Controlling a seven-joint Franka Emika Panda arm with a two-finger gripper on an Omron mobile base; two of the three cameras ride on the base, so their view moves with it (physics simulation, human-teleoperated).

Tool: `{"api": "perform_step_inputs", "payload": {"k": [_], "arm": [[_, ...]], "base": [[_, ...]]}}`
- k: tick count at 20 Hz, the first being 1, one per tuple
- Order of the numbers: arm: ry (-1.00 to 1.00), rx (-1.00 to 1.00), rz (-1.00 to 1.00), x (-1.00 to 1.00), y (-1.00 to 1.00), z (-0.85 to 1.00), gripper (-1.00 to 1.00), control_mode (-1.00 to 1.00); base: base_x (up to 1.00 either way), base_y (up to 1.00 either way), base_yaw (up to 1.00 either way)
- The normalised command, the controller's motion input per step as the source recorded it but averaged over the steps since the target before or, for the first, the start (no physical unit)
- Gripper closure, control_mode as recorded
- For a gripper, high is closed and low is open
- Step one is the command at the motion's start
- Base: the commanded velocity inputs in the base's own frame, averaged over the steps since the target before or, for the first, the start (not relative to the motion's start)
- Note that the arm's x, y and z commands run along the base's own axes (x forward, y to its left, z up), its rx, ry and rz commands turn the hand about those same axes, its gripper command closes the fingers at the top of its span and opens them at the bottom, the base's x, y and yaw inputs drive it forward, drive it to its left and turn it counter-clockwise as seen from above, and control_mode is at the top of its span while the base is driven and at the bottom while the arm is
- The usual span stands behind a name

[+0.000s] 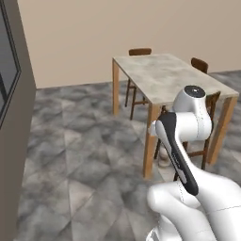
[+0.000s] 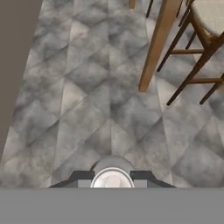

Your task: Move the drinks to the dining counter.

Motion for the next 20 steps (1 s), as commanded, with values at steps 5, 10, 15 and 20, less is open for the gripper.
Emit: {"api": "perform_step_inputs", "payload": {"k": [5,10,15,20], "arm": [[0.00,0.00,0.00,0.00,0.00,0.00,1.00,1.00],[0.00,0.00,0.00,0.00,0.00,0.00,1.00,1.00],[0.00,0.00,0.00,0.00,0.00,0.00,1.00,1.00],[0.00,0.00,0.00,0.00,0.00,0.00,1.00,1.00]], "base": [[1.00,0.16,-0.01],[1.00,0.39,-0.02],[1.00,0.49,-0.01],[1.00,0.68,-0.04]]}}
